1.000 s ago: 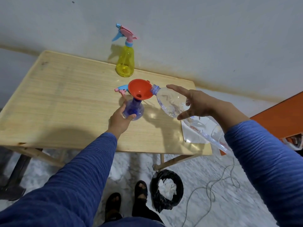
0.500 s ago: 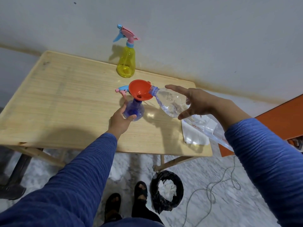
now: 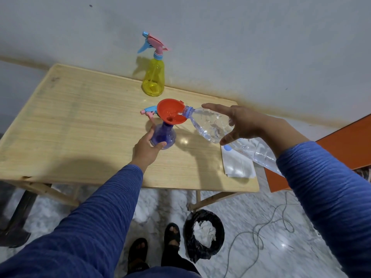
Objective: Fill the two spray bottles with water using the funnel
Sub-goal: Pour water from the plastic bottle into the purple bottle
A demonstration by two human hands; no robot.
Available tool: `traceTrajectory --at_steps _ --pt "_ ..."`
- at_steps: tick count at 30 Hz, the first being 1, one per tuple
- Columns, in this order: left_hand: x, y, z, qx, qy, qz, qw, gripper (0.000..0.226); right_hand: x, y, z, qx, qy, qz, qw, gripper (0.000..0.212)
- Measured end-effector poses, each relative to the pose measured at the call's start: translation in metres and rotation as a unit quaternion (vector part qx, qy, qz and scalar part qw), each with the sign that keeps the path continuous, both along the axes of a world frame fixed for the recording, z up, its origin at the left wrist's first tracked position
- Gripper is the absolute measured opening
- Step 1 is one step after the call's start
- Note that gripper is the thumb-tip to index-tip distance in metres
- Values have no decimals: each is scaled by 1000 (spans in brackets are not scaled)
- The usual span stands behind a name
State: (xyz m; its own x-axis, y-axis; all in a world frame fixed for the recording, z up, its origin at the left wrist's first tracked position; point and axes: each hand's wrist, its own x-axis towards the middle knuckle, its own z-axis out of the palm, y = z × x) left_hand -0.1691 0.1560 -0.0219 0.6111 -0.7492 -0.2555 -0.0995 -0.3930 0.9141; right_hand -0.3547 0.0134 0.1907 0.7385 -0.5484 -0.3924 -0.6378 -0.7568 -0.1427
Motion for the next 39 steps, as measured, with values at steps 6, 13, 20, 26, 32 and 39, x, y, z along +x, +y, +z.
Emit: traceTrajectory --at_steps 6,13,20,26,32,39 --pt "1 -1 -1 9 -4 -3 1000 73 -2 -2 -2 1 -3 1 1000 109" --pt "1 0 0 7 -11 -7 1000 72 -4 -2 -2 -1 -9 -3 1000 110" --pt "1 1 -1 0 -13 -2 1000 71 -10 7 -12 52 -115 -32 992 109" --pt "1 0 -2 2 -13 3 1000 70 -5 5 -25 62 -316 -93 942 109" --pt "0 0 -4 -17 -12 9 1000 70 7 -6 -38 -1 -451 -145 881 111" --pt "3 -3 -10 -25 2 17 1000 73 24 -20 -65 -12 -563 -262 784 120"
